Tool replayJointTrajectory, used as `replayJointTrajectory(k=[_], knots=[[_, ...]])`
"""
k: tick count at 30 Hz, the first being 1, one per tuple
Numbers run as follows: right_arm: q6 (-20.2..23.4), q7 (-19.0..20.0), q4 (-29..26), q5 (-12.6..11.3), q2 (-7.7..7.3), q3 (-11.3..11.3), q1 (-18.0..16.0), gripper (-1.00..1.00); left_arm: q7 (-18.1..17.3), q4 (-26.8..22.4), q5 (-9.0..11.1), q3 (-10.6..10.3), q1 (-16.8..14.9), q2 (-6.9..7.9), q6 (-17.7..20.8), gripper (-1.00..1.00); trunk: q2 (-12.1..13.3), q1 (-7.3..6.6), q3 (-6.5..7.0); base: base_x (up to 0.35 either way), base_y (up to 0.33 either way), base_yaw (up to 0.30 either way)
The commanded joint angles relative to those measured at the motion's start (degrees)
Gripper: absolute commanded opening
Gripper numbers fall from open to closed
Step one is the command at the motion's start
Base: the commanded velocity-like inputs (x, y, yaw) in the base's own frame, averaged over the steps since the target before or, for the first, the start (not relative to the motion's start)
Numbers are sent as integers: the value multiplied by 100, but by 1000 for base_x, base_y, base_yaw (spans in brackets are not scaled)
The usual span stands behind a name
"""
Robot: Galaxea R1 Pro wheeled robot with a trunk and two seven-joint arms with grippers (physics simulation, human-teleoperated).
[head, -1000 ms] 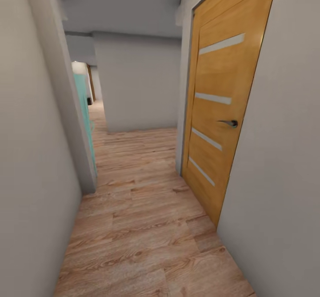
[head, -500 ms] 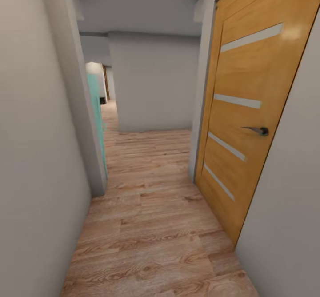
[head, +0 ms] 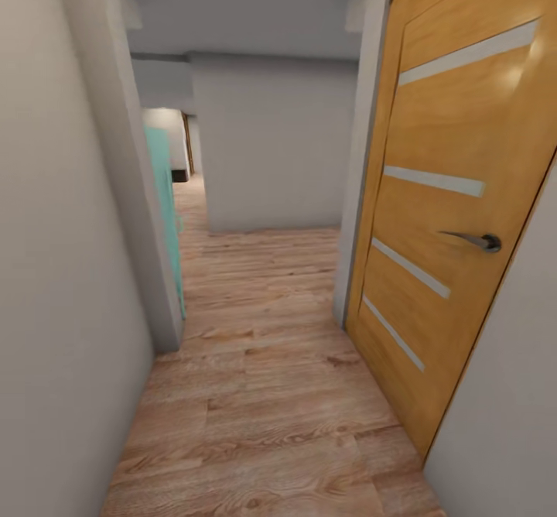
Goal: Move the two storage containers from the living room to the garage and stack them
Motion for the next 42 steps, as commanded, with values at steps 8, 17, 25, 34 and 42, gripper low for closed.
replayJointTrajectory(k=[8,17,25,34,42], knots=[[-27,27,20,-61,6,48,-7,100,0,1,31,0,1,0,23,100,-2,3,-5,320,-88,0],[-23,28,21,-68,-5,41,-7,100,0,4,31,0,1,0,28,100,-2,3,-5,320,-115,0],[-26,28,22,-54,-5,41,-7,100,0,5,31,0,1,2,28,100,-2,3,-5,320,-125,135],[-27,28,19,-53,-7,40,-7,100,0,5,31,2,1,0,28,100,-2,3,-5,320,-121,258],[-31,28,18,-57,-4,40,-7,100,0,12,31,1,1,1,28,100,-2,3,-5,320,-101,141]])
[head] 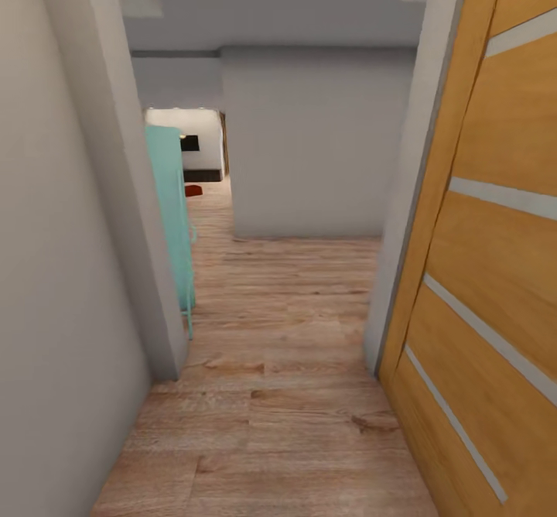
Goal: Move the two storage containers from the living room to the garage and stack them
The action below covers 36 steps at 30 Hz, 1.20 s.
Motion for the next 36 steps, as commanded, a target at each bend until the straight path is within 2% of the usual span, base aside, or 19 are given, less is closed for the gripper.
replayJointTrajectory(k=[1,25,36], knots=[[-33,26,19,-60,6,47,-7,100,0,-4,31,1,1,1,-9,100,-2,3,-5,320,-47,19],[-43,33,18,-40,22,50,-7,100,0,14,40,1,1,7,0,100,-2,3,-5,322,-4,2],[-29,30,18,-54,11,45,-7,100,0,21,40,5,1,5,8,100,-2,3,-5,323,68,0]])
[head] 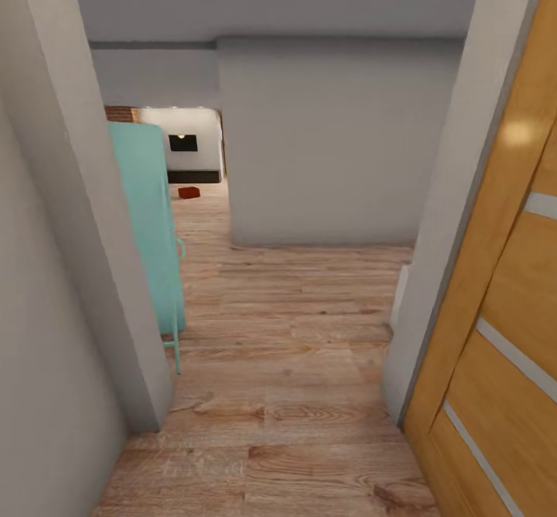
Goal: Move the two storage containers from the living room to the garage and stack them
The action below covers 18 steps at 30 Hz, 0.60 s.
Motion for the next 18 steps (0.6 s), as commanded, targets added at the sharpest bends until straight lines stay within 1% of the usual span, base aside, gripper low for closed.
replayJointTrajectory(k=[1,9,14,18], knots=[[-32,25,19,-60,0,44,-7,100,0,-4,30,0,1,-3,-9,100,-2,3,-5,323,85,0],[-42,22,18,-52,-5,44,-7,100,8,-75,14,-3,1,-12,-10,100,-2,3,-5,323,86,0],[-47,22,18,-31,11,43,-7,100,11,-144,1,-3,1,42,-13,100,-2,3,-5,323,94,0],[-47,22,18,-27,14,43,-7,100,3,-185,20,-3,1,43,-10,100,-2,3,-5,323,105,0]])
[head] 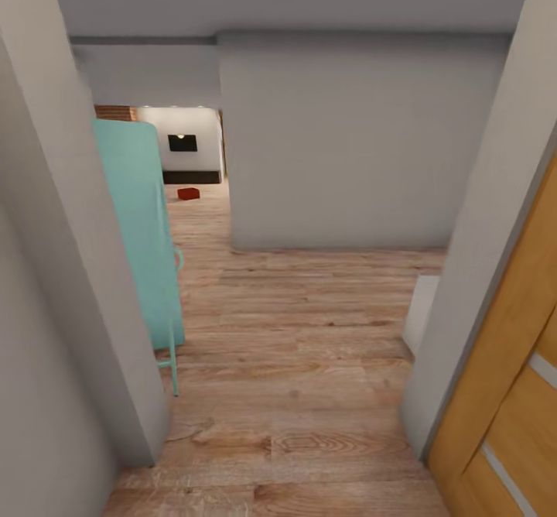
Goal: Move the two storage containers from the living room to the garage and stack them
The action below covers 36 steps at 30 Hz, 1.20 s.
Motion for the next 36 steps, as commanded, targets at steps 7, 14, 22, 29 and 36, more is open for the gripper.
replayJointTrajectory(k=[7,14,22,29,36], knots=[[-35,26,18,-62,-7,44,-7,100,-10,53,42,1,1,-16,-14,100,-2,3,-5,323,105,0],[-154,26,18,-80,14,44,-7,100,-4,72,42,8,1,-24,-8,100,-2,3,-5,323,79,0],[-180,30,18,-85,10,44,-7,100,-2,80,42,1,1,-25,-8,100,-2,3,-5,321,-36,0],[-174,33,18,-85,4,44,-7,100,-2,80,42,1,1,-25,-1,100,-2,3,-5,314,-154,0],[-182,33,18,-83,-5,44,-7,100,-2,80,42,1,1,-25,1,100,-2,3,-5,313,-165,0]])
